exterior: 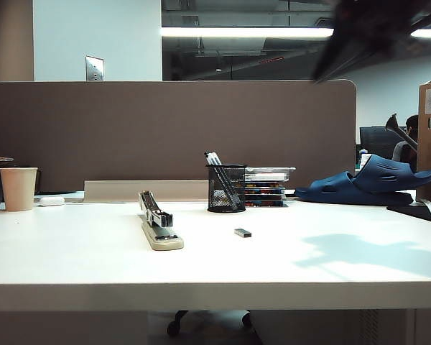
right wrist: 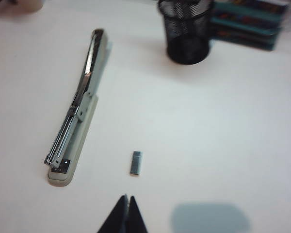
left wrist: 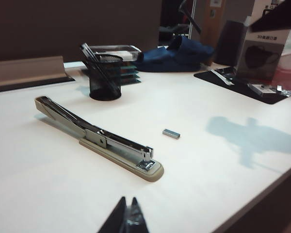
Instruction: Pick up a set of staples and put them into the open stapler.
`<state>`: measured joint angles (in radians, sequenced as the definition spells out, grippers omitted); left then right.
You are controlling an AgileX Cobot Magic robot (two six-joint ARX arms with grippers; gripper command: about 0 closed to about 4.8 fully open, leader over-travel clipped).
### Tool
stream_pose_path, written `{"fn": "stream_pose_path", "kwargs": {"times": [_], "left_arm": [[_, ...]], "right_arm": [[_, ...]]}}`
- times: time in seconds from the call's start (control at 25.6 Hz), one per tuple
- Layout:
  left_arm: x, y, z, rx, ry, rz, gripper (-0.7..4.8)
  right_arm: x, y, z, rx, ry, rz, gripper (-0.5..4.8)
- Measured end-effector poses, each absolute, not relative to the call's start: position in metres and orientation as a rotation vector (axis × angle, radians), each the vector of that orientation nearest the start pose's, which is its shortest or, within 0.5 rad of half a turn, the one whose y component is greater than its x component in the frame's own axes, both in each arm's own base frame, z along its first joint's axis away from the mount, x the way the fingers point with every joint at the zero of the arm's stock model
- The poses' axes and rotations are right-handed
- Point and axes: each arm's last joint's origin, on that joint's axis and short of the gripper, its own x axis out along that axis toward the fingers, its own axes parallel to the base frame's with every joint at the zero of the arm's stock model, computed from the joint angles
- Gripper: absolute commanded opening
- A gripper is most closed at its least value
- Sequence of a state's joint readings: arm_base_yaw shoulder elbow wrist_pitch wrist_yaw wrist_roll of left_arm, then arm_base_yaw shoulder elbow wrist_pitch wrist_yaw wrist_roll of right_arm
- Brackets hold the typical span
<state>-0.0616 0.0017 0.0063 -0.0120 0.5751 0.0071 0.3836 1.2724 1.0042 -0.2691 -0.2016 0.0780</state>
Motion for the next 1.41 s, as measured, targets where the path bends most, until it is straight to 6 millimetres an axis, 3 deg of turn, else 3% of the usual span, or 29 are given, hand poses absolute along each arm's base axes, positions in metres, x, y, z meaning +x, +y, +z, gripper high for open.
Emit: {"fn": "stream_pose_path", "kwargs": {"times": [0.08, 0.2, 0.27, 0.62, 0.7, 1.17, 1.41], "left_arm": [[0.092, -0.021, 0.164, 0.004, 0.01, -0.637, -0.06], [0.092, -0.021, 0.164, 0.003, 0.012, -0.637, -0.06], [0.092, -0.021, 0.164, 0.003, 0.012, -0.637, -0.06], [0.092, -0.021, 0.164, 0.003, 0.013, -0.637, -0.06], [0.092, -0.021, 0.163, 0.002, 0.015, -0.637, -0.06], [0.092, -0.021, 0.162, -0.002, 0.031, -0.637, -0.06], [0.092, -0.021, 0.162, -0.002, 0.031, -0.637, -0.06]], "right_arm": [[0.267, 0.125, 0.29, 0.01, 0.605, 0.577, 0.2], [0.283, 0.145, 0.272, -0.013, 0.678, 0.601, 1.54], [0.293, 0.156, 0.262, -0.034, 0.71, 0.592, 1.95], [0.341, 0.203, 0.207, -0.137, 0.824, 0.496, 2.27], [0.349, 0.211, 0.198, -0.143, 0.839, 0.467, 2.72], [0.355, 0.215, 0.168, -0.166, 0.907, 0.389, 2.75], [0.356, 0.216, 0.164, -0.147, 0.911, 0.379, 2.74]]}}
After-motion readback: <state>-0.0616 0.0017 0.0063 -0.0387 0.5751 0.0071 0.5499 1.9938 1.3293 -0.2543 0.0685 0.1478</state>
